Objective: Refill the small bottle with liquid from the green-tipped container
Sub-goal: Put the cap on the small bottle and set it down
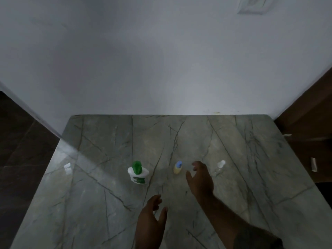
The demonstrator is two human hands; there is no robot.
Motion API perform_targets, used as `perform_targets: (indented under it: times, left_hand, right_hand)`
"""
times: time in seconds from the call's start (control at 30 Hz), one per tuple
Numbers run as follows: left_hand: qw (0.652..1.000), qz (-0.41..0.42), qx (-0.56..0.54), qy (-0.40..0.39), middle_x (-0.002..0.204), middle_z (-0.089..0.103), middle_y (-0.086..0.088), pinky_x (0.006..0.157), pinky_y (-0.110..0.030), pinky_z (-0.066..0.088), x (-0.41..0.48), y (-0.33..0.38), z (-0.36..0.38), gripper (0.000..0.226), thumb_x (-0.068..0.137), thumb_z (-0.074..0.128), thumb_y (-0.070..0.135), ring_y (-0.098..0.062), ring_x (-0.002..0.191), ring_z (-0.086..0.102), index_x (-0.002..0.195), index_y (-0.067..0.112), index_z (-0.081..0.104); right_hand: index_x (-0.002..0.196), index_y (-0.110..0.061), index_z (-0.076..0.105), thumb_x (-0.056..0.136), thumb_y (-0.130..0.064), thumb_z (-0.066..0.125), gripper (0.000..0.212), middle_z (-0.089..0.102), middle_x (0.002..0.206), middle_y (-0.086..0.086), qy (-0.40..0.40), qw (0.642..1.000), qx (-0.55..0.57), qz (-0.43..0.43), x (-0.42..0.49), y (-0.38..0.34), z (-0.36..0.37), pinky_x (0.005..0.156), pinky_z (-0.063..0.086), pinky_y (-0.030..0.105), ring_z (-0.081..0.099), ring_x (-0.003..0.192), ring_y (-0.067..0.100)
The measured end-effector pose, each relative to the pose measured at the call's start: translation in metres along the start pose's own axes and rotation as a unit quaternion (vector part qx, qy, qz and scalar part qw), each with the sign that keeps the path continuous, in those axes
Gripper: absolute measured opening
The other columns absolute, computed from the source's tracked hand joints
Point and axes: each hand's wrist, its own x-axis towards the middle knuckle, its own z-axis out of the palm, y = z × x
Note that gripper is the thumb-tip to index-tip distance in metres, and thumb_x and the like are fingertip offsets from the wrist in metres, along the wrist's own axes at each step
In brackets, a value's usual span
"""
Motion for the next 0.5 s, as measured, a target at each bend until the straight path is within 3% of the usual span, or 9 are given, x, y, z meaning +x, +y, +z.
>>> perform_targets:
  times: [0.07, 0.17, 0.27, 0.33, 0.4, 0.5]
  left_hand:
    - [1.000, 0.010, -0.001, -0.003, 0.101, 0.069, 0.014, 0.076, -0.016, 0.047, 0.001, 0.004, 0.006, 0.043, 0.081, 0.078, 0.017, -0.004, 0.089, 0.065, 0.121, 0.020, 0.062]
    - [1.000, 0.014, 0.003, -0.018, 0.106, 0.069, 0.014, 0.081, -0.024, 0.051, -0.001, 0.011, 0.018, 0.042, 0.083, 0.075, 0.022, -0.003, 0.092, 0.064, 0.122, 0.025, 0.060]
    - [0.999, 0.020, 0.004, -0.025, 0.107, 0.068, 0.014, 0.082, -0.025, 0.052, -0.004, 0.018, 0.030, 0.041, 0.085, 0.074, 0.024, -0.002, 0.092, 0.063, 0.123, 0.026, 0.060]
    - [0.999, 0.020, 0.008, -0.037, 0.108, 0.068, 0.014, 0.082, -0.024, 0.053, -0.006, 0.024, 0.041, 0.041, 0.086, 0.073, 0.026, -0.001, 0.092, 0.063, 0.124, 0.026, 0.059]
    - [0.999, 0.019, 0.012, -0.049, 0.110, 0.068, 0.014, 0.082, -0.023, 0.053, -0.007, 0.030, 0.051, 0.041, 0.087, 0.071, 0.028, 0.000, 0.093, 0.062, 0.125, 0.027, 0.059]
    - [0.998, 0.033, 0.016, -0.047, 0.110, 0.068, 0.014, 0.083, -0.021, 0.052, -0.006, 0.038, 0.064, 0.039, 0.087, 0.070, 0.027, -0.002, 0.093, 0.063, 0.125, 0.026, 0.060]
  right_hand:
    - [0.107, -0.026, 0.048, 0.082, -0.035, 0.067, 0.033, 0.054, 0.097, -0.006, 0.136, 0.989, 0.046, 0.030, -0.008, 0.014, -0.018, 0.056, 0.042, 0.019, 0.062, 0.076, 0.015]
    - [0.118, -0.021, 0.040, 0.080, -0.042, 0.068, 0.052, 0.050, 0.115, 0.006, 0.231, 0.963, 0.088, 0.105, 0.004, 0.044, -0.048, 0.053, 0.046, 0.022, 0.065, 0.079, 0.024]
    - [0.135, -0.023, 0.034, 0.074, -0.052, 0.073, 0.078, 0.041, 0.136, 0.008, 0.172, 0.976, 0.026, 0.129, 0.023, 0.067, -0.062, 0.062, 0.053, 0.034, 0.064, 0.100, 0.031]
    - [0.138, -0.029, 0.034, 0.073, -0.053, 0.074, 0.080, 0.040, 0.141, 0.004, 0.104, 0.988, 0.002, 0.114, 0.034, 0.075, -0.064, 0.071, 0.054, 0.038, 0.060, 0.109, 0.028]
    - [0.128, -0.034, 0.044, 0.074, -0.052, 0.073, 0.064, 0.048, 0.130, -0.002, 0.058, 0.995, -0.002, 0.086, 0.043, 0.080, -0.063, 0.074, 0.054, 0.035, 0.060, 0.105, 0.020]
    - [0.092, -0.036, 0.055, 0.077, -0.044, 0.071, 0.023, 0.056, 0.101, -0.008, 0.030, 0.998, -0.001, 0.053, 0.051, 0.082, -0.061, 0.068, 0.053, 0.030, 0.059, 0.081, 0.010]
